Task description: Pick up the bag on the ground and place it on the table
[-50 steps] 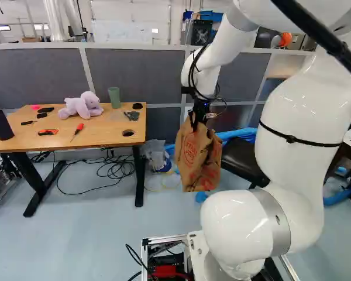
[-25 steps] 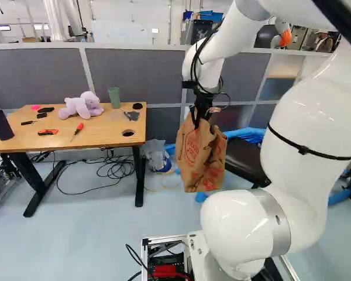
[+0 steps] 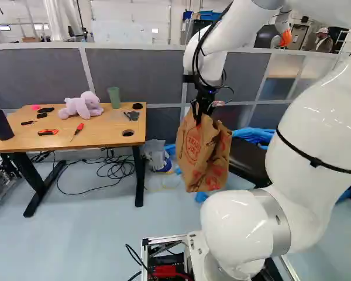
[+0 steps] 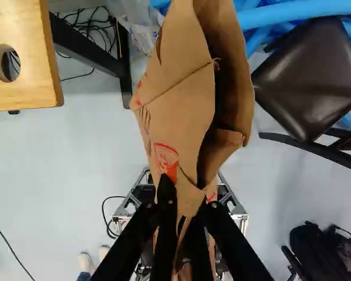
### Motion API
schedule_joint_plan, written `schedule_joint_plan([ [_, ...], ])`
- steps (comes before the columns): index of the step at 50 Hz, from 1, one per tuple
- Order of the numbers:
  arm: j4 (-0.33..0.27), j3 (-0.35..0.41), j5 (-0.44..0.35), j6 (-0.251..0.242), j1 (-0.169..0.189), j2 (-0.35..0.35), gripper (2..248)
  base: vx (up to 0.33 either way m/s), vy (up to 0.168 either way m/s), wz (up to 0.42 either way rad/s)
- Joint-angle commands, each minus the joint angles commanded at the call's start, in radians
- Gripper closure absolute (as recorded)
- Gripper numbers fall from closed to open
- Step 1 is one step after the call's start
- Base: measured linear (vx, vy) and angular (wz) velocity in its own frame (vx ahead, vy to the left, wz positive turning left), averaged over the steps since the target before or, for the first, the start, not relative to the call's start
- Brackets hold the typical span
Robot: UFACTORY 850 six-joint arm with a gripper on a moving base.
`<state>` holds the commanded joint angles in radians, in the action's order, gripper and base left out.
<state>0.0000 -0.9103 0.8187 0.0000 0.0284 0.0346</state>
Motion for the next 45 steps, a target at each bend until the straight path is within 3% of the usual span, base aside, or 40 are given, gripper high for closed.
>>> schedule_joint_plan([
  [45,0.0,-0.091,0.143,0.0,-0.029,0.061,225,0.0,0.0,0.0],
])
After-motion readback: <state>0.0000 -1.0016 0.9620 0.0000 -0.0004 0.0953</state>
